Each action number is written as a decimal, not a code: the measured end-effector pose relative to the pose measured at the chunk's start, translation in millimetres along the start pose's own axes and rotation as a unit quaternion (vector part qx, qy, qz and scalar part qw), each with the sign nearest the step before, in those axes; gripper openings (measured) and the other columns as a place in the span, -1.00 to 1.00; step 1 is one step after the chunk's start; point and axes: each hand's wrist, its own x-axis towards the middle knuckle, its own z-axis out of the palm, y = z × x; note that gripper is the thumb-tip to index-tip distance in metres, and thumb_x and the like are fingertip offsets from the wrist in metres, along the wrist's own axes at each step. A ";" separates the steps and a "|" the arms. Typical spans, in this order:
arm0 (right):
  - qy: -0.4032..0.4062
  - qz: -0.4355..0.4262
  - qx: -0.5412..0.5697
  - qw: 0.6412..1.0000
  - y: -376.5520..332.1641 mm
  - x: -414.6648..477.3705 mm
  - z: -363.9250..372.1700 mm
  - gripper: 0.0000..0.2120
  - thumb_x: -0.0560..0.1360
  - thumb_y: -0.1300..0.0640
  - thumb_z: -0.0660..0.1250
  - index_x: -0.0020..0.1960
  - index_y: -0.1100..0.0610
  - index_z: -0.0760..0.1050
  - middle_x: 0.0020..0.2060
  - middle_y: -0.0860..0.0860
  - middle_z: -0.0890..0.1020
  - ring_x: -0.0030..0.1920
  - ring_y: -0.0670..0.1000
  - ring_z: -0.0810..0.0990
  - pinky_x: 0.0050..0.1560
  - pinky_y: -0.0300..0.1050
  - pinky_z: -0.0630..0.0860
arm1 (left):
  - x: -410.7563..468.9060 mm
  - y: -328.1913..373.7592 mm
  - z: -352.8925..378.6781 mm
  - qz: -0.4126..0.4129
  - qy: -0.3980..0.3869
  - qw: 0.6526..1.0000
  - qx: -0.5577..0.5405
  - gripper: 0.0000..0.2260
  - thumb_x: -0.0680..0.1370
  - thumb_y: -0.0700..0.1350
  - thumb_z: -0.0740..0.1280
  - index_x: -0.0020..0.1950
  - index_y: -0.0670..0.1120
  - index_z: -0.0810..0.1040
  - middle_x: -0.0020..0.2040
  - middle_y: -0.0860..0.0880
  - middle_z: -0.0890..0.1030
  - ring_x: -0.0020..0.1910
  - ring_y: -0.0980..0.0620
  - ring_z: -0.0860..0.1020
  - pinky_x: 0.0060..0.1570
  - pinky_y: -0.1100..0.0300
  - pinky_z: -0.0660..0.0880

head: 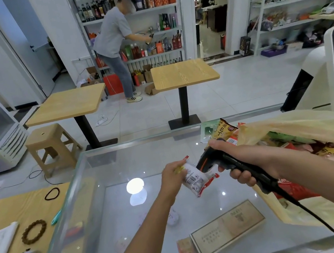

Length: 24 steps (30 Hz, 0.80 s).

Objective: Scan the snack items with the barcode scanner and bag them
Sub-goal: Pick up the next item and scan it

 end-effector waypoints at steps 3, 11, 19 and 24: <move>-0.004 -0.003 -0.007 1.000 -2.8 -0.9 3.9 -0.32 0.31 -0.48 0.22 -0.05 0.16 0.44 -0.50 -0.02 0.36 -0.57 -0.09 0.28 -0.60 -0.29 0.27 | 1.8 5.2 -0.8 0.019 0.039 0.999 -0.012 -0.72 0.45 -0.34 0.40 0.13 -0.13 0.62 0.08 -0.05 0.52 0.02 0.03 0.54 -0.22 0.38 0.51; 0.013 -0.024 -0.007 1.000 -5.6 -5.3 11.7 -0.35 0.33 -0.47 0.22 -0.07 0.15 0.38 -0.51 -0.01 0.35 -0.58 -0.07 0.28 -0.59 -0.28 0.26 | 10.2 12.4 -1.1 -0.033 0.058 0.997 -0.043 -0.75 0.45 -0.32 0.42 0.07 -0.08 0.58 0.06 -0.04 0.55 -0.03 0.03 0.53 -0.27 0.34 0.51; 0.007 -0.026 -0.014 1.000 -5.6 -16.1 14.7 -0.36 0.35 -0.46 0.20 -0.10 0.15 0.36 -0.52 -0.02 0.35 -0.57 -0.08 0.26 -0.57 -0.29 0.24 | 2.0 2.3 6.7 -0.056 0.055 0.993 -0.086 -0.76 0.47 -0.35 0.39 0.11 -0.14 0.57 0.02 -0.05 0.56 -0.18 0.13 0.53 -0.41 0.42 0.50; 0.001 -0.027 -0.024 0.999 -7.3 -25.5 17.6 -0.38 0.34 -0.47 0.17 -0.17 0.13 0.35 -0.53 -0.03 0.34 -0.59 -0.09 0.25 -0.60 -0.30 0.23 | -1.6 -1.4 8.1 -0.054 0.061 0.992 -0.096 -0.75 0.46 -0.36 0.39 0.10 -0.15 0.56 0.01 -0.05 0.56 -0.18 0.14 0.53 -0.43 0.46 0.48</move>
